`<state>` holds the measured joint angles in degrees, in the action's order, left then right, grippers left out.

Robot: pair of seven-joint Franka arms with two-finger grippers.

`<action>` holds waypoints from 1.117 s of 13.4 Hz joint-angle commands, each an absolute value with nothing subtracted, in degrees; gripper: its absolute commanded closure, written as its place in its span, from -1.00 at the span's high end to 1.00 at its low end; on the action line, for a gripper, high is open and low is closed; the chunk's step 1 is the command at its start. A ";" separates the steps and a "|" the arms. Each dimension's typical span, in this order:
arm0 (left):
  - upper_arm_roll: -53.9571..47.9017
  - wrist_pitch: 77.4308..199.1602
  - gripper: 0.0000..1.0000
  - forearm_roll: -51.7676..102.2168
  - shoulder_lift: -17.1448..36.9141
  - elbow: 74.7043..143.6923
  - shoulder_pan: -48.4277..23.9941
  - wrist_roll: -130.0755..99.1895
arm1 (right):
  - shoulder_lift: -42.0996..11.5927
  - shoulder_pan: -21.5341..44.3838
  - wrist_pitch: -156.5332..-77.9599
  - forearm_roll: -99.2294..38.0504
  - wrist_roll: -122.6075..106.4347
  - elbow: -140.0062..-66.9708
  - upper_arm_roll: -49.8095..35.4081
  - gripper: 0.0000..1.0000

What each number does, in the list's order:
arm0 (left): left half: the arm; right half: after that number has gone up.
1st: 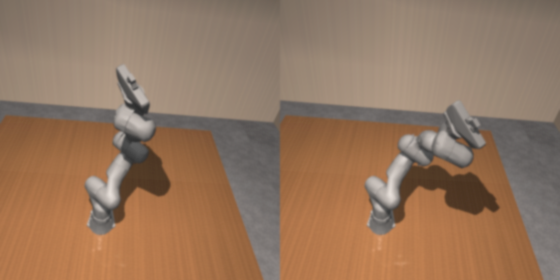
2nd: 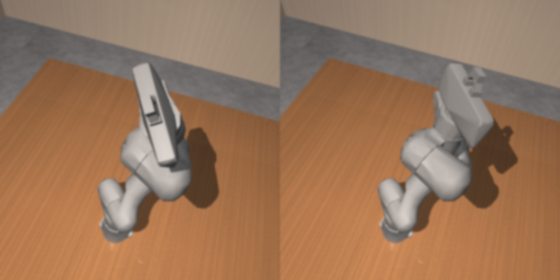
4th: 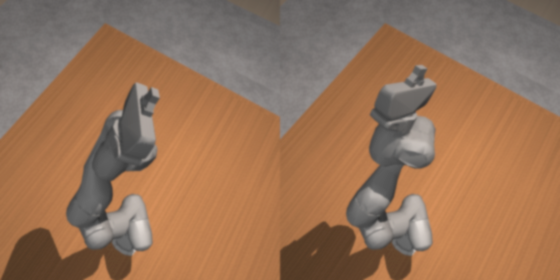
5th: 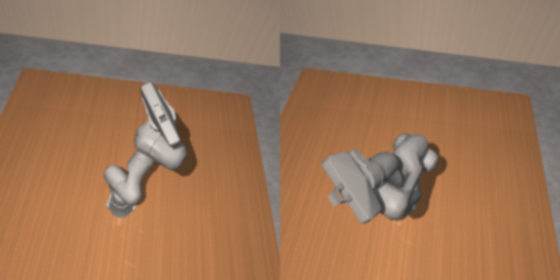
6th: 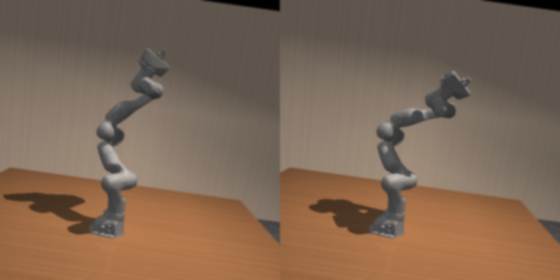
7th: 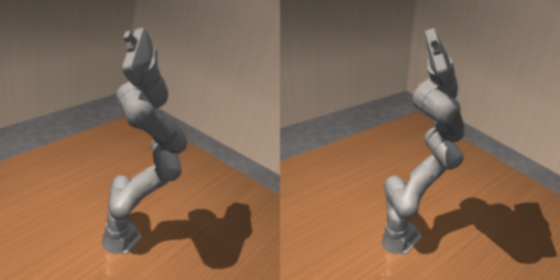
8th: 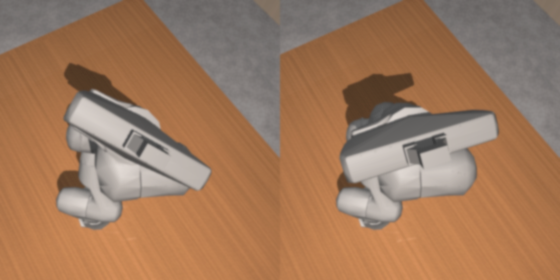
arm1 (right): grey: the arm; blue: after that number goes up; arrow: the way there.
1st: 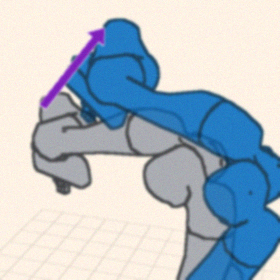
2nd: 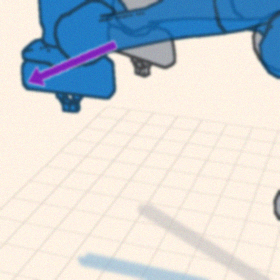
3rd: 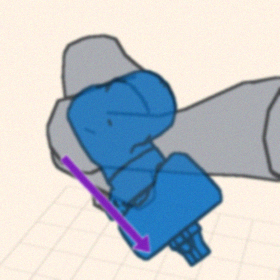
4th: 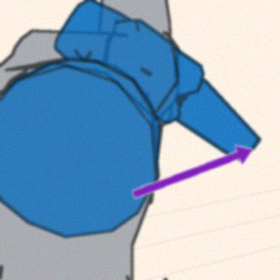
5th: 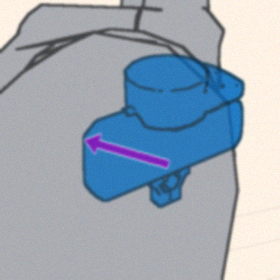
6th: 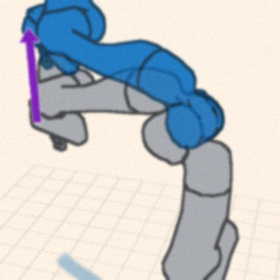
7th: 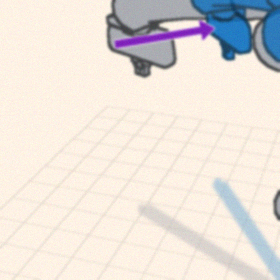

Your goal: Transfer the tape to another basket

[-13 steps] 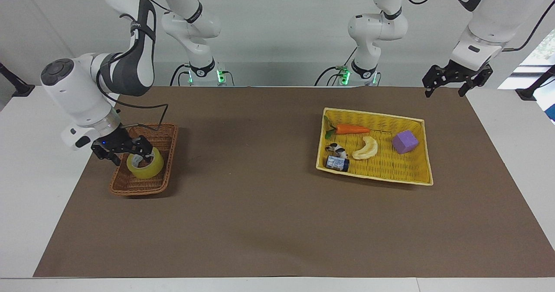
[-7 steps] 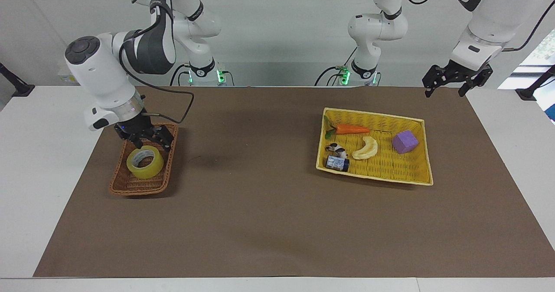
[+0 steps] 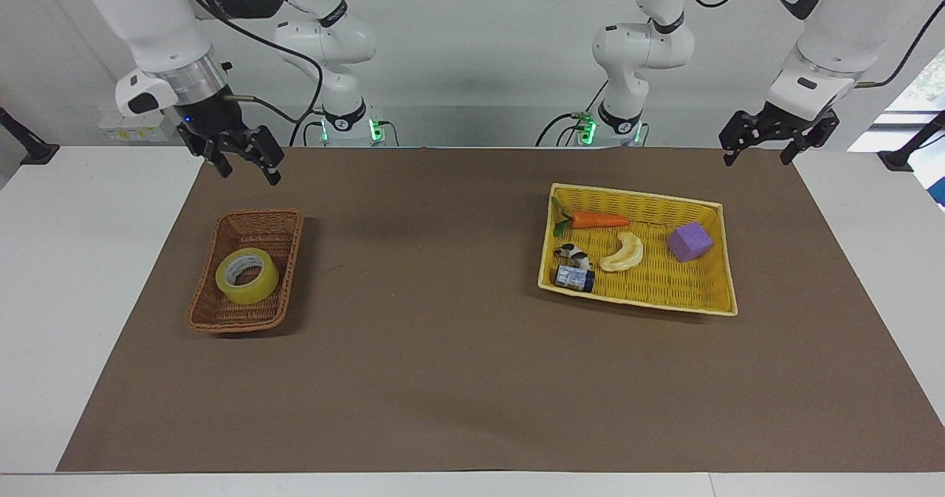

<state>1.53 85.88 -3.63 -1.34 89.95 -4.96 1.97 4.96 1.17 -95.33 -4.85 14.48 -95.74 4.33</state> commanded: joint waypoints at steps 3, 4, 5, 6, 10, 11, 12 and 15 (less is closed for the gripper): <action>1.05 84.90 1.00 -4.22 -1.05 89.12 -4.22 2.81 | 8.70 -3.42 -86.67 -2.99 14.77 -91.50 3.96 1.00; 1.05 84.90 1.00 -4.13 -1.05 89.12 -4.22 2.81 | 9.14 -3.43 -86.57 -2.12 14.68 -92.02 3.26 1.00; 1.05 84.90 1.00 -4.22 -1.05 89.12 -4.22 2.81 | 9.58 -2.73 -86.49 -1.50 14.76 -92.28 2.90 1.00; 1.05 84.90 1.00 -4.13 -1.05 89.12 -4.22 2.81 | 9.93 -1.85 -86.31 -1.49 14.85 -92.72 2.38 1.00; 1.05 84.90 1.00 -4.22 -1.05 89.12 -4.22 2.81 | 11.43 -0.09 -84.29 -1.67 14.60 -94.22 1.93 1.00; 1.05 84.90 1.00 -4.22 -1.05 89.12 -4.22 2.81 | 11.43 -0.35 -84.37 -1.50 13.63 -94.31 2.02 1.00; 1.05 84.90 1.00 -4.22 -1.05 89.12 -4.22 2.81 | 11.60 -0.79 -84.90 -1.32 11.10 -94.83 2.02 1.00; 1.05 84.90 1.00 -4.13 -1.05 89.12 -4.22 2.81 | 13.61 0.35 -86.82 2.89 7.56 -97.90 1.85 1.00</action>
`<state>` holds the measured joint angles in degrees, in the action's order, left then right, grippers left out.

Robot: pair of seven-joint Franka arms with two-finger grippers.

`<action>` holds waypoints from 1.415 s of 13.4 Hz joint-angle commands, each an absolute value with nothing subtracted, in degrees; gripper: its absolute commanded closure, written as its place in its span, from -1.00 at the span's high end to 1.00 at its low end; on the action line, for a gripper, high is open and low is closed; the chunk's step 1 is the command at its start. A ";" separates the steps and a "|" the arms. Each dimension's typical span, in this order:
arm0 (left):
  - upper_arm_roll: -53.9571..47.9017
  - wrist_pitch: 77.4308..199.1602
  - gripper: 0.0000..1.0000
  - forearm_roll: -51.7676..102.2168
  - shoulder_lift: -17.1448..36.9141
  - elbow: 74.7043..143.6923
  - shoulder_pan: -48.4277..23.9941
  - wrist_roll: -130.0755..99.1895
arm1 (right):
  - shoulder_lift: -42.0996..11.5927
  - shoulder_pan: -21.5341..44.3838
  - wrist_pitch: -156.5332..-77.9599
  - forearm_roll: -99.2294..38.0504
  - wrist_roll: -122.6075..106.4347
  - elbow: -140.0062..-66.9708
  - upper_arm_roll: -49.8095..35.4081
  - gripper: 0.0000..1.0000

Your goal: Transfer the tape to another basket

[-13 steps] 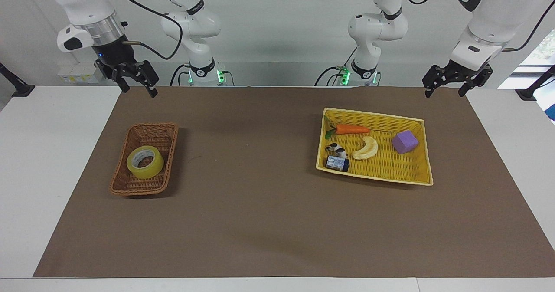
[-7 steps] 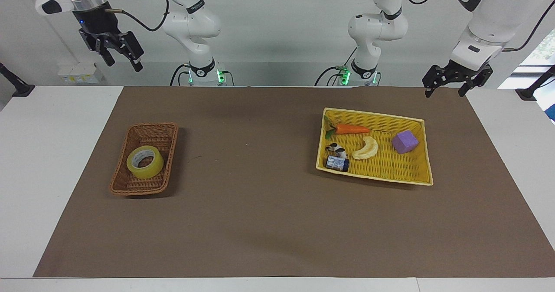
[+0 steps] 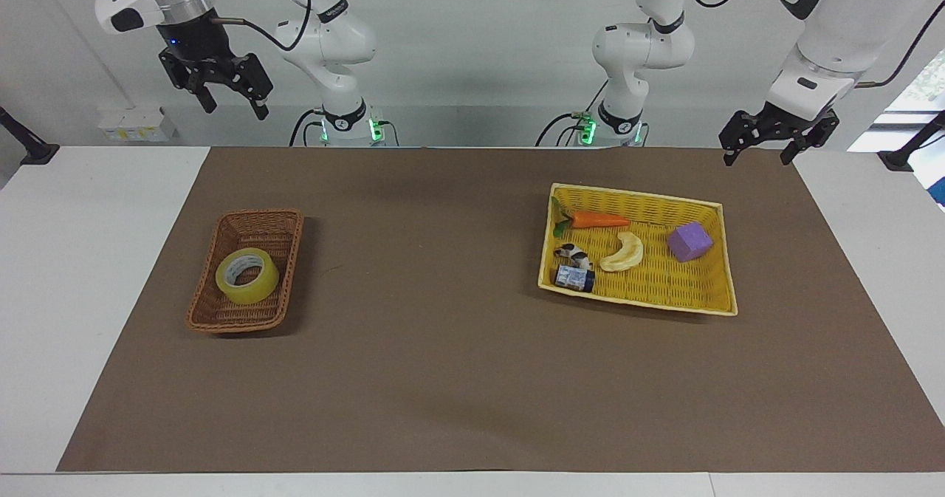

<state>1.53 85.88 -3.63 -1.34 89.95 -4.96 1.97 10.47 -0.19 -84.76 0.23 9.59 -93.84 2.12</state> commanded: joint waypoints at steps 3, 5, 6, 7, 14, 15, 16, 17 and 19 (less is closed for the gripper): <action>1.05 84.90 1.00 -4.13 -1.05 89.12 -4.22 2.81 | 13.62 1.05 -86.84 2.20 8.43 -98.00 1.93 1.00; 1.05 84.90 1.00 -4.13 -1.05 89.12 -4.22 2.81 | 13.36 1.05 -86.48 1.76 8.00 -97.47 1.93 1.00; 1.05 84.90 1.00 -4.13 -1.05 89.12 -4.22 2.81 | 13.27 1.05 -86.48 1.76 7.82 -97.47 2.02 1.00; 1.05 84.90 1.00 -4.13 -1.05 89.12 -4.22 2.81 | 13.27 0.97 -86.48 1.67 7.47 -97.38 2.02 1.00; 1.05 84.90 1.00 -4.22 -1.05 89.12 -4.22 2.81 | 11.60 0.97 -83.77 1.76 7.21 -94.05 2.02 1.00; 1.05 84.90 1.00 -4.22 -1.05 89.12 -4.22 2.81 | 11.25 0.97 -83.24 1.67 7.03 -93.61 2.02 1.00; 1.05 84.90 1.00 -4.13 -1.05 89.12 -4.22 2.81 | 11.16 0.97 -83.06 1.58 6.60 -93.17 2.11 1.00; 1.05 84.90 1.00 -4.13 -1.05 89.12 -4.22 2.81 | 11.08 0.97 -83.14 1.58 6.42 -93.08 2.02 1.00; 1.05 84.90 1.00 -4.13 -1.05 89.12 -4.22 2.81 | 11.16 0.97 -83.23 1.58 6.42 -93.16 2.11 1.00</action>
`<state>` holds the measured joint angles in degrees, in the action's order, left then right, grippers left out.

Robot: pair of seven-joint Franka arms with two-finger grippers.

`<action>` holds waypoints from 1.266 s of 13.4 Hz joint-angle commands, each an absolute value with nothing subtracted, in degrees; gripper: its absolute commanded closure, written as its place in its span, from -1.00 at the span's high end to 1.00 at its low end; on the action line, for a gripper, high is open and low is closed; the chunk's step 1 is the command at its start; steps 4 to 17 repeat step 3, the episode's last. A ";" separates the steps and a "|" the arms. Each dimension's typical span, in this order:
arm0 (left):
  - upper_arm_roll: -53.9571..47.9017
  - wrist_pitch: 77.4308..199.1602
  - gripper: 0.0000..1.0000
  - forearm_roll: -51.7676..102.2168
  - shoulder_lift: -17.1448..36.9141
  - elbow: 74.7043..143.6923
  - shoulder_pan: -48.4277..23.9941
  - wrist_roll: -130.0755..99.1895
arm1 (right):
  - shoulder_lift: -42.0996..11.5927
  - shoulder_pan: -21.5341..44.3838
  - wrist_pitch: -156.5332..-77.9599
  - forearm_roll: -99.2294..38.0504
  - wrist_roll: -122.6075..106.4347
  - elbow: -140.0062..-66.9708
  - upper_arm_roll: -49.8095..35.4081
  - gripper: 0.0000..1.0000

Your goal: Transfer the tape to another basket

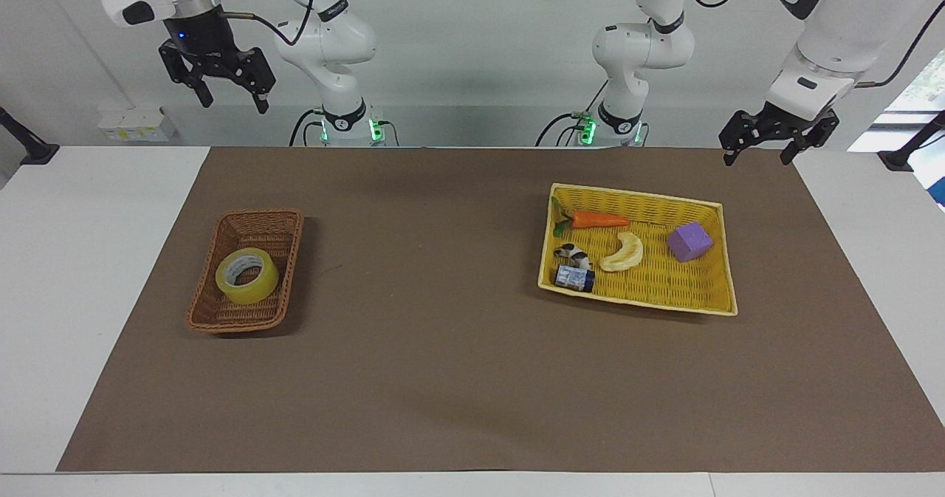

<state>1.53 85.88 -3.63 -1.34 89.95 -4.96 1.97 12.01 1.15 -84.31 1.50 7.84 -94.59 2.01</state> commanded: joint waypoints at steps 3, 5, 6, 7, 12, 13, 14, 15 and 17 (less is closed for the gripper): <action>1.05 84.90 1.00 -4.13 -1.05 89.12 -4.22 2.81 | 11.25 1.05 -83.15 1.58 6.42 -93.43 2.02 1.00; 1.05 84.90 1.00 -4.13 -1.05 89.12 -4.22 2.81 | 11.25 1.05 -83.15 1.58 6.42 -93.43 2.02 1.00; 1.05 84.90 1.00 -4.13 -1.05 89.12 -4.22 2.81 | 11.25 1.05 -83.15 1.58 6.42 -93.43 2.02 1.00; 1.05 84.90 1.00 -4.13 -1.05 89.12 -4.22 2.81 | 11.25 1.05 -83.15 1.58 6.42 -93.43 2.02 1.00; 1.05 84.90 1.00 -4.13 -1.05 89.12 -4.22 2.81 | 11.25 1.05 -83.15 1.58 6.42 -93.43 2.02 1.00; 1.05 84.90 1.00 -4.13 -1.05 89.12 -4.22 2.81 | 11.25 1.05 -83.15 1.58 6.42 -93.43 2.02 1.00; 1.05 84.90 1.00 -4.13 -1.05 89.12 -4.22 2.81 | 11.25 1.05 -83.15 1.58 6.42 -93.43 2.02 1.00; 1.05 84.90 1.00 -4.13 -1.05 89.12 -4.22 2.81 | 11.25 1.05 -83.15 1.58 6.42 -93.43 2.02 1.00; 1.05 84.90 1.00 -4.13 -1.05 89.12 -4.22 2.81 | 11.25 1.05 -83.15 1.58 6.42 -93.43 2.02 1.00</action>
